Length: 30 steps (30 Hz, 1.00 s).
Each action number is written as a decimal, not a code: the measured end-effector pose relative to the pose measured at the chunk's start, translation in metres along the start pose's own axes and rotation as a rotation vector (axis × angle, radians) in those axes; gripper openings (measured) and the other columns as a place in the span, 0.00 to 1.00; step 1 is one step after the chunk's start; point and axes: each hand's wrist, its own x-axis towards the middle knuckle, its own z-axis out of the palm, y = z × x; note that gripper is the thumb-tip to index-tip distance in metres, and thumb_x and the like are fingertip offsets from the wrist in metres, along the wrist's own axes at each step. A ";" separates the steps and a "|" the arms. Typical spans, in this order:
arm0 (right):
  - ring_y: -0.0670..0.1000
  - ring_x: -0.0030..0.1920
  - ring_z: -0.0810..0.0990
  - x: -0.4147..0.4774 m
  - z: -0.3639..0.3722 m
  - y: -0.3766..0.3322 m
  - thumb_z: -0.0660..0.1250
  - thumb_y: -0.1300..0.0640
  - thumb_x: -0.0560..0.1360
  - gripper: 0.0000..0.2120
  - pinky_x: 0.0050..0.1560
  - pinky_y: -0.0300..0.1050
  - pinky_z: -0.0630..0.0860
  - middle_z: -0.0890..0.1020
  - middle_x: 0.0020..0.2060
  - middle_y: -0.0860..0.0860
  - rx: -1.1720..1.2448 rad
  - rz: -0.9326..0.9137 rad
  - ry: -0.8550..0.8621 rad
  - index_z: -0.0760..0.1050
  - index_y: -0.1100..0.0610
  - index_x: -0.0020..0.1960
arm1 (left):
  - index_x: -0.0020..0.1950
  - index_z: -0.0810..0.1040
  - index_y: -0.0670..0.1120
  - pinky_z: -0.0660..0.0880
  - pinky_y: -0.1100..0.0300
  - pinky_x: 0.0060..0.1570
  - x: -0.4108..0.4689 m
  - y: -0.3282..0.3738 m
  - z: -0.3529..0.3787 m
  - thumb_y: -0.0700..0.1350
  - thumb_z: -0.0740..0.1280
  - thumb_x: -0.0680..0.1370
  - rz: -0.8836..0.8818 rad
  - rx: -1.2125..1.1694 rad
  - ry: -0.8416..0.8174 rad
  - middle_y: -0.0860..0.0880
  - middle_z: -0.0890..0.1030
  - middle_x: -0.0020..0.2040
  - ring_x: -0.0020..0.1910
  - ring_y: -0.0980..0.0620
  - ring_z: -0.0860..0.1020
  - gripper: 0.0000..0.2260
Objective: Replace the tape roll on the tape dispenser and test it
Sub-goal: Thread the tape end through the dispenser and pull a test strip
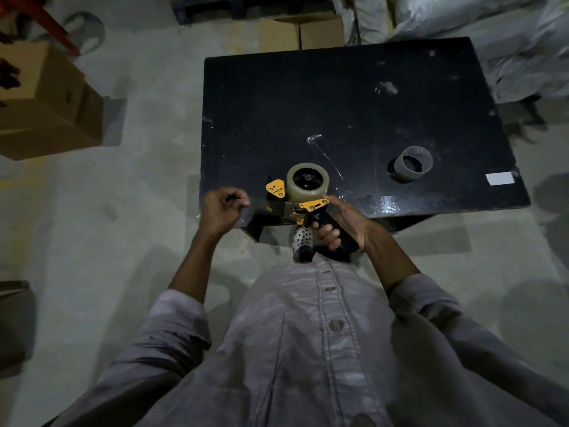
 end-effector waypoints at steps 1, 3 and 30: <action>0.45 0.24 0.71 -0.003 0.000 0.000 0.61 0.27 0.82 0.34 0.24 0.39 0.68 0.72 0.32 0.48 0.037 -0.017 0.012 0.76 0.60 0.50 | 0.41 0.86 0.55 0.86 0.38 0.58 0.007 -0.002 -0.011 0.29 0.76 0.78 0.001 -0.009 0.024 0.49 0.88 0.43 0.45 0.48 0.87 0.20; 0.45 0.24 0.70 -0.008 0.002 0.000 0.58 0.28 0.83 0.33 0.24 0.39 0.67 0.71 0.31 0.48 0.083 -0.044 0.041 0.76 0.60 0.48 | 0.41 0.87 0.55 0.86 0.40 0.57 0.023 -0.001 -0.031 0.32 0.78 0.78 0.028 0.022 0.021 0.51 0.89 0.42 0.45 0.47 0.88 0.17; 0.48 0.26 0.66 -0.037 0.018 -0.006 0.62 0.23 0.81 0.35 0.28 0.42 0.65 0.68 0.32 0.50 -0.240 -0.189 0.300 0.77 0.56 0.43 | 0.50 0.89 0.37 0.89 0.50 0.47 0.082 -0.018 -0.028 0.33 0.79 0.76 -0.259 -0.273 -0.389 0.29 0.87 0.50 0.44 0.37 0.90 0.05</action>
